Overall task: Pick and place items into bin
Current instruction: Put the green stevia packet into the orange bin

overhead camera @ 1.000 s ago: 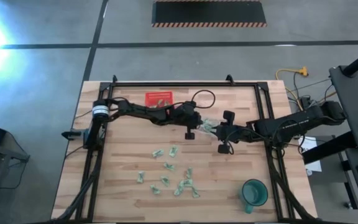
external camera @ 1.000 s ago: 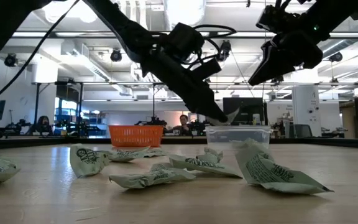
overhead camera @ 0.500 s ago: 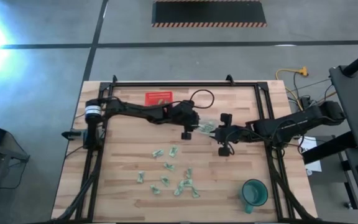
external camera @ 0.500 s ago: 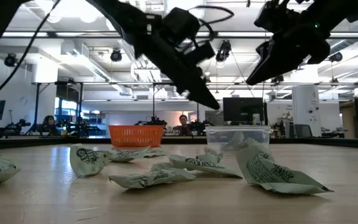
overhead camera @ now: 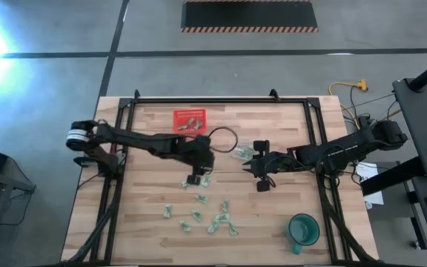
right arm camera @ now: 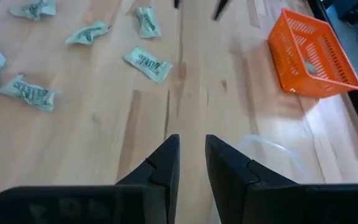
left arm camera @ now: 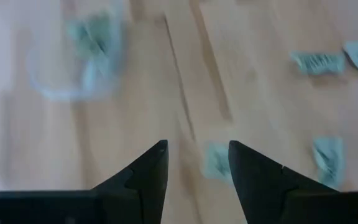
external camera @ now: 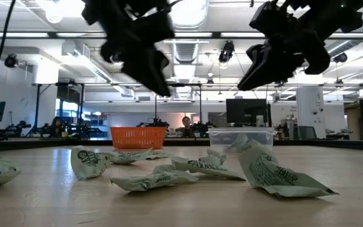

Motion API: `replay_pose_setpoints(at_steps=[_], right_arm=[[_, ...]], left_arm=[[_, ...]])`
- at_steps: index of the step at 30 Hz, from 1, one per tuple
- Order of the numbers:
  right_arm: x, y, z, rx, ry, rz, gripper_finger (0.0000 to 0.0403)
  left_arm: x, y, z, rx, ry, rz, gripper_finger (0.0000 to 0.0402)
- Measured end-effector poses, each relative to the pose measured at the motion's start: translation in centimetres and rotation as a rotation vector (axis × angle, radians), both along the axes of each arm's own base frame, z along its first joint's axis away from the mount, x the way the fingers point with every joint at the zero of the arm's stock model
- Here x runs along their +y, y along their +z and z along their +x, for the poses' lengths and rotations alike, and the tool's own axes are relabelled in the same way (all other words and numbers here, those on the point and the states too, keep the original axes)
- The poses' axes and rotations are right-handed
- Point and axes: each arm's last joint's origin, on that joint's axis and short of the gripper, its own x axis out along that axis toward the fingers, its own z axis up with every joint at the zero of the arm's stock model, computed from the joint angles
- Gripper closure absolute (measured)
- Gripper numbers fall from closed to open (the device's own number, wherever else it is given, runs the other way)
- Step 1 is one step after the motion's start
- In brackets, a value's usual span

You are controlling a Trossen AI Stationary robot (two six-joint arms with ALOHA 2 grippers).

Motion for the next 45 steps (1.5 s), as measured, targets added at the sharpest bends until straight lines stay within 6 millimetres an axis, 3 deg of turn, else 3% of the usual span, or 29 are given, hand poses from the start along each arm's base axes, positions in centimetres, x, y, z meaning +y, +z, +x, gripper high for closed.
replay_pose_setpoints(at_steps=[5,13,21,32,45], right_arm=[[0.1,-0.3,0.8,0.008,0.026,-0.034,0.0335],[0.2,-0.6,1.2,0.024,0.029,-0.041,0.0335],[0.2,-0.4,1.2,0.011,0.027,-0.038,0.0335],[0.2,-0.4,1.2,0.015,0.025,-0.036,0.0335],[0.2,-0.5,1.1,0.02,0.025,-0.038,0.0335]], left_arm=[[-0.4,-2.4,-1.9,-0.002,0.083,-0.079,0.0249],[0.0,-5.4,-2.4,-0.104,0.249,-0.226,0.0249],[0.1,-6.8,-1.9,-0.082,0.284,-0.233,0.0242],[0.1,-8.9,-0.8,-0.015,0.256,-0.194,0.0192],[-1.2,-9.8,-0.7,0.019,0.17,-0.182,0.0189]])
